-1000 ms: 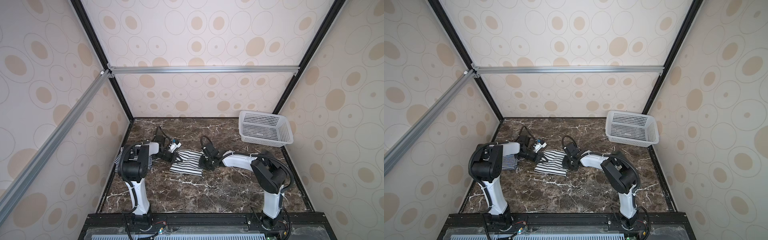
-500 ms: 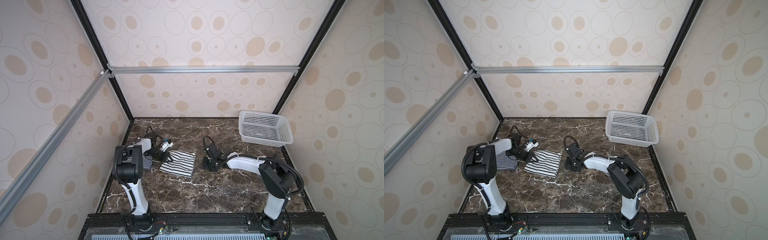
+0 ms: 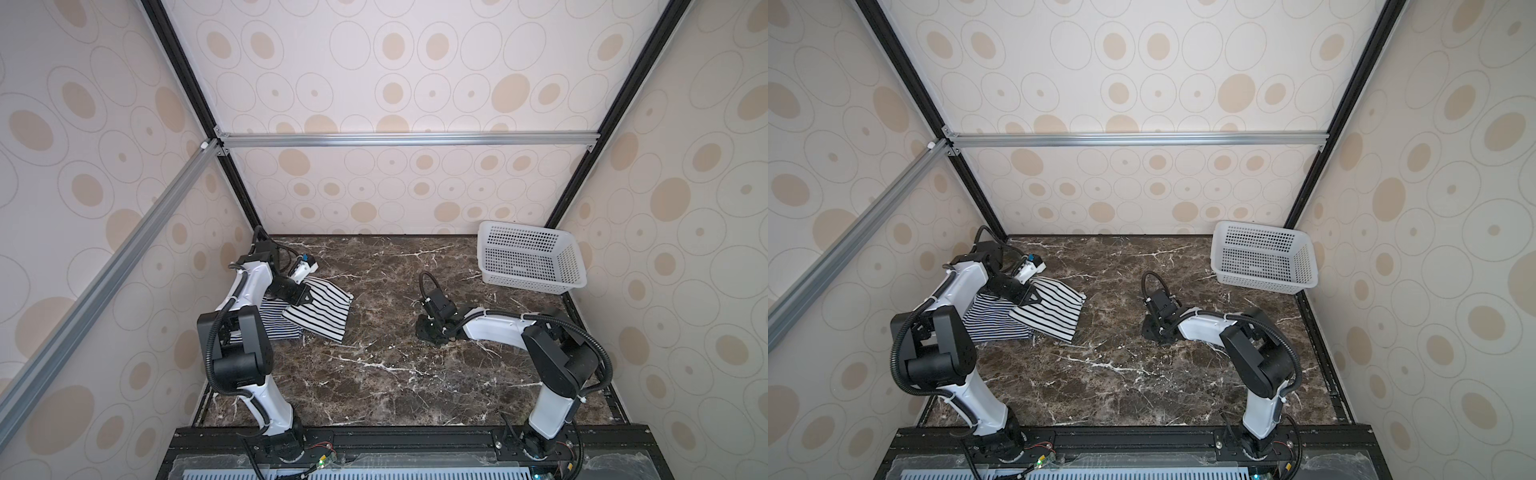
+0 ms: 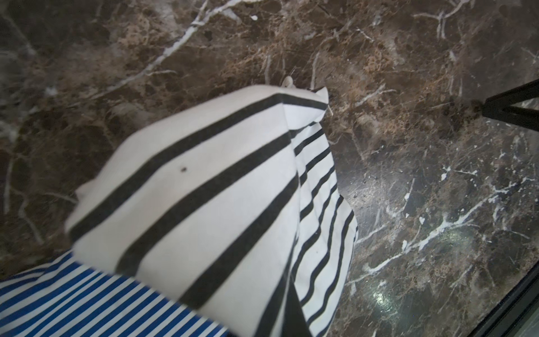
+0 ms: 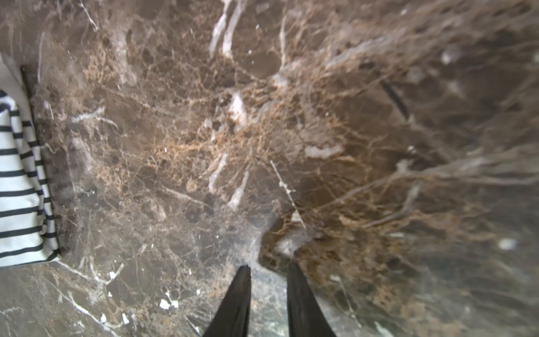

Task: Fold and stack tank tops
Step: Place the tank top on the tank top.

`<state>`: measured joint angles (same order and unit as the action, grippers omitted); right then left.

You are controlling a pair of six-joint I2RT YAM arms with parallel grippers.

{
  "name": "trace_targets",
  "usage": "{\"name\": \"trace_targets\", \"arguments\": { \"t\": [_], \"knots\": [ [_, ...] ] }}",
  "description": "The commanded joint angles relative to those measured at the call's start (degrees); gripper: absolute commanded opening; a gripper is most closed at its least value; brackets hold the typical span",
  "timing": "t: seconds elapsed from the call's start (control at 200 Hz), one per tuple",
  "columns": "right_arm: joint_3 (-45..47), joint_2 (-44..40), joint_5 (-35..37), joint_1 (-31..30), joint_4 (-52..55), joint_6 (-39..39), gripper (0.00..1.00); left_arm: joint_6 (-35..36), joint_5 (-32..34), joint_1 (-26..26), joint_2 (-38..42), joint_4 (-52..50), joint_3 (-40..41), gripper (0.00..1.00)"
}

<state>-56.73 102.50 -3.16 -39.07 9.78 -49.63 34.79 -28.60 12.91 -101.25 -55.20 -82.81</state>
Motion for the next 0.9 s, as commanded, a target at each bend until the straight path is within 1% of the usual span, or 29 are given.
{"name": "trace_targets", "arguments": {
  "t": [0.0,0.11,0.23,0.41,0.735,0.895],
  "knots": [
    [2.33,1.15,1.4,0.45,3.05,0.84,0.25,5.1,-0.07,3.44,0.63,-7.28,-5.52,0.0],
    [1.89,1.95,1.51,0.83,4.17,0.15,0.25,6.9,-1.41,5.86,0.87,-11.07,-8.51,0.0],
    [1.62,2.53,1.31,1.09,4.28,-0.08,0.25,8.63,-1.21,6.75,2.3,-13.34,-9.21,0.0],
    [1.72,2.53,1.93,1.28,4.96,-0.8,0.25,8.37,-0.64,8.0,3.76,-14.73,-11.53,0.0],
    [1.71,2.82,1.75,1.45,5.13,-1.08,0.25,10.32,-0.44,10.35,2.48,-18.38,-17.28,0.0],
    [1.58,3.14,1.49,1.72,5.29,-1.33,0.25,11.77,0.04,11.75,0.69,-17.68,-17.13,0.0]
  ]
}}
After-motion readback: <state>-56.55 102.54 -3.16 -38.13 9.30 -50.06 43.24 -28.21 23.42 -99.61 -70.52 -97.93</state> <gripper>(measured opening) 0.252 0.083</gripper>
